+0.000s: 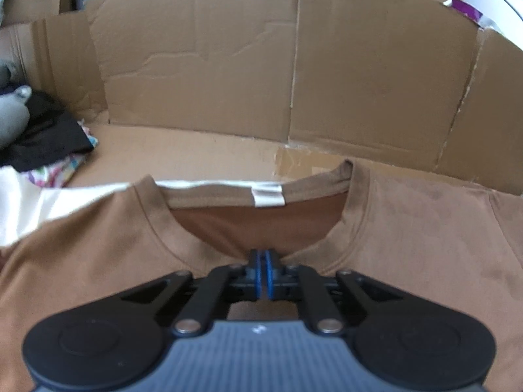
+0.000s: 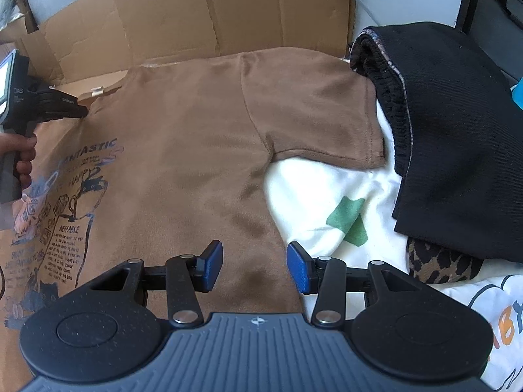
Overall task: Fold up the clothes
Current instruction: 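Move the left tool to the T-shirt collar and close it there, then open the left tool and lift both tools above the T-shirt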
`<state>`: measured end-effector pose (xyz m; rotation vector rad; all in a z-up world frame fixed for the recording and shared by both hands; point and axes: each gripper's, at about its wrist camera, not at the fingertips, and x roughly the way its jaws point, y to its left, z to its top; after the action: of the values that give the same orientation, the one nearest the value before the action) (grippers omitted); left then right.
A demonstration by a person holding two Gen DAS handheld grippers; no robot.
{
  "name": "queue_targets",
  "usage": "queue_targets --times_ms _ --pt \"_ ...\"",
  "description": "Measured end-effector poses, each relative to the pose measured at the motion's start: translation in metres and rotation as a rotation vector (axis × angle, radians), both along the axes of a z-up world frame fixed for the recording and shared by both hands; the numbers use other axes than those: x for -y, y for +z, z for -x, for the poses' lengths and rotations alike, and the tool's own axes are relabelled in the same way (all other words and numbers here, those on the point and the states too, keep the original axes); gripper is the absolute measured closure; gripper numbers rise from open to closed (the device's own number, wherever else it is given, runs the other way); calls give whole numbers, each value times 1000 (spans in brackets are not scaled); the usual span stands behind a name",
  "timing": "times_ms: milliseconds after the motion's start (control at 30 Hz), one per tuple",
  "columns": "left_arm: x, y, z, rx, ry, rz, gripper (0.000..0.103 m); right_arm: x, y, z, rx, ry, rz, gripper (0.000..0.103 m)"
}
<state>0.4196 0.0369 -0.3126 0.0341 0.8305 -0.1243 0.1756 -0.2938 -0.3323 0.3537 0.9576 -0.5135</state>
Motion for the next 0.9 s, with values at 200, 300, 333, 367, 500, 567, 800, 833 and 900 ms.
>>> queue_targets --times_ms 200,300,333,367,500,567,800,833,900 --pt "-14 31 30 49 8 13 56 4 6 3 39 -20 -8 48" --pt "-18 32 52 39 -61 -20 56 -2 6 3 50 9 -5 48" --pt "-18 28 58 29 -93 -36 56 -5 5 2 50 24 -4 48" --pt "-17 22 60 13 -122 -55 57 -8 2 2 42 37 -6 48" --pt "-19 -4 54 -72 -128 -87 57 -18 -14 0 -19 71 -8 48" --pt "-23 -10 51 -59 -110 -61 53 -20 -22 2 -63 79 4 48" --pt "-19 -16 38 -52 -96 -83 46 -24 -31 15 -96 83 50 49" --pt "-19 -15 37 -59 -98 -87 46 -24 -31 16 -104 83 49 49" --pt "-18 -13 35 -78 -96 -95 46 -22 -30 17 -120 69 28 49"
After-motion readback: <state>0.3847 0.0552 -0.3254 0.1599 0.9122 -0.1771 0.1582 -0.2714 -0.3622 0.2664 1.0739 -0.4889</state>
